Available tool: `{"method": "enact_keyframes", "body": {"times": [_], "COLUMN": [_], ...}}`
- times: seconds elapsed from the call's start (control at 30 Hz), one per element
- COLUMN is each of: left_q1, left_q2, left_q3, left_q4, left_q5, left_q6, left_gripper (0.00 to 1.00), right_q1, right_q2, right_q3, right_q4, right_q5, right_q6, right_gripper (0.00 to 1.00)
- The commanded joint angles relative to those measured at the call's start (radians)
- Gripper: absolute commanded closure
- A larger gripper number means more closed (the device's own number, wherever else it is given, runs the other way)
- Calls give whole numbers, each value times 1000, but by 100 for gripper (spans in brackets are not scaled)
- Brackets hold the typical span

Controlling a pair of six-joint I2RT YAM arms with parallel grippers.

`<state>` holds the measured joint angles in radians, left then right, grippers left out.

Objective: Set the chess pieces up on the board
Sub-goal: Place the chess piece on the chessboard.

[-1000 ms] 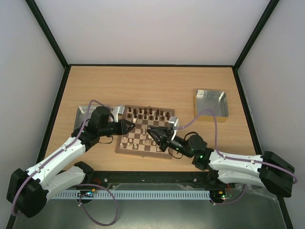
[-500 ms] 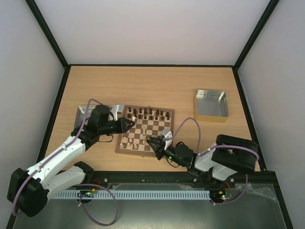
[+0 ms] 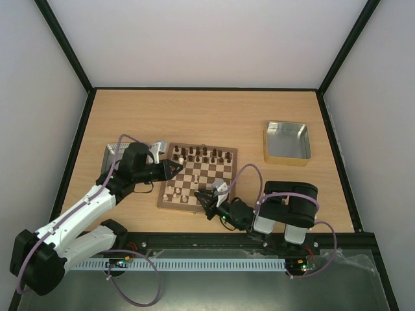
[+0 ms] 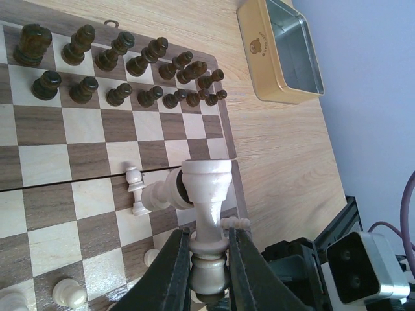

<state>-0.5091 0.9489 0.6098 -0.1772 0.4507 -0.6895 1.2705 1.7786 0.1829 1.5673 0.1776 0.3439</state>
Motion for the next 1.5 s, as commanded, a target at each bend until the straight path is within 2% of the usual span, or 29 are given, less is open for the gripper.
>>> {"method": "enact_keyframes", "body": {"times": [0.0, 0.47, 0.67, 0.8, 0.97, 1.07, 1.33, 1.43, 1.47], "left_q1": [11, 17, 17, 17, 17, 17, 19, 20, 20], "left_q2": [-27, -46, -48, -55, -57, -59, -58, -55, -54], "left_q3": [38, 30, 30, 32, 39, 44, 42, 40, 41], "left_q4": [-28, -31, -34, -39, -47, -54, -64, -66, -68], "left_q5": [-1, 3, 4, 2, -2, -4, -6, -2, 2], "left_q6": [18, 21, 21, 22, 26, 30, 36, 41, 42], "left_gripper": [95, 95, 95, 95, 94, 94, 94, 94, 94], "right_q1": [31, 50, 50, 50, 50, 50, 50, 50, 50], "right_q2": [26, 79, 90, 89, 31, -47, -310, -418, -459], "right_q3": [13, 29, 33, 30, 21, 29, 107, 122, 136], "right_q4": [122, 128, 128, 130, 121, 51, -296, -410, -501], "right_q5": [65, 102, 114, 113, 83, 64, 50, 83, 113], "right_q6": [-31, -65, -78, -82, -59, -31, 92, 151, 177], "right_gripper": [87, 83, 77, 77, 71, 68, 61, 59, 59]}}
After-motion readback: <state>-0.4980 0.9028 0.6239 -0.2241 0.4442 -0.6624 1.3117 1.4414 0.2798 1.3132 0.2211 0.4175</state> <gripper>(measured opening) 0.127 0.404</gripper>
